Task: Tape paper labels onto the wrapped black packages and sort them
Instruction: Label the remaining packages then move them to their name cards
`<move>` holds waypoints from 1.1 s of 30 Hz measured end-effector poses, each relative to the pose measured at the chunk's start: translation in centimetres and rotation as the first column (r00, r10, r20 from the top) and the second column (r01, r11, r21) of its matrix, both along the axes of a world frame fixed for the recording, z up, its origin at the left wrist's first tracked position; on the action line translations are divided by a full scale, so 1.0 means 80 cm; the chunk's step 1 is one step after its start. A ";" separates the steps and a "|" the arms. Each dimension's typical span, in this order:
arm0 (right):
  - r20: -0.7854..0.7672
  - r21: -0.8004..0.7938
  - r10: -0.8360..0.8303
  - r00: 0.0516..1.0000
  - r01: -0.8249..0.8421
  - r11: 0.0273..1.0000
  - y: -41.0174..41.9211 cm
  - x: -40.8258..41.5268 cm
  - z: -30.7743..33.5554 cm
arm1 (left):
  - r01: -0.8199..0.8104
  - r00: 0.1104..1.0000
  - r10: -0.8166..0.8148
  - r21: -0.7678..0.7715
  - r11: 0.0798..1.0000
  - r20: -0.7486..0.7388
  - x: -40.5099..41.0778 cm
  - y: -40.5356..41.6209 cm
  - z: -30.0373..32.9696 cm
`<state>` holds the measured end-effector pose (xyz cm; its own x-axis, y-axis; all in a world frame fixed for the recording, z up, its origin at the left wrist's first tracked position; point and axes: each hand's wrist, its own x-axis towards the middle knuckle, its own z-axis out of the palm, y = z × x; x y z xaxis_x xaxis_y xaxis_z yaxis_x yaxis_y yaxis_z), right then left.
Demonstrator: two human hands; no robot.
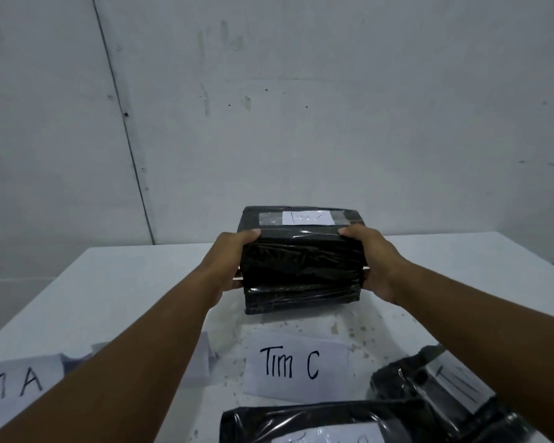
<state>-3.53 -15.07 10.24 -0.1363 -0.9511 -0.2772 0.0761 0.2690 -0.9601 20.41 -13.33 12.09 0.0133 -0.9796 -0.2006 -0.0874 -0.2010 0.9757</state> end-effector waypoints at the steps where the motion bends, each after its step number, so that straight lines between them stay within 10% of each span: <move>1: 0.013 0.013 0.016 1.000 -0.016 1.000 -0.001 -0.003 -0.003 | 0.008 1.000 -0.008 0.006 1.000 0.010 0.000 -0.001 -0.004; 12: -0.071 0.203 0.149 0.986 -0.131 0.970 0.006 -0.028 -0.003 | 0.036 0.997 -0.052 0.267 0.963 0.055 -0.003 0.005 -0.014; 33: -0.065 0.124 0.084 0.994 -0.076 0.989 -0.067 -0.021 0.003 | -0.063 0.989 0.085 0.176 0.982 -0.122 -0.028 -0.074 -0.022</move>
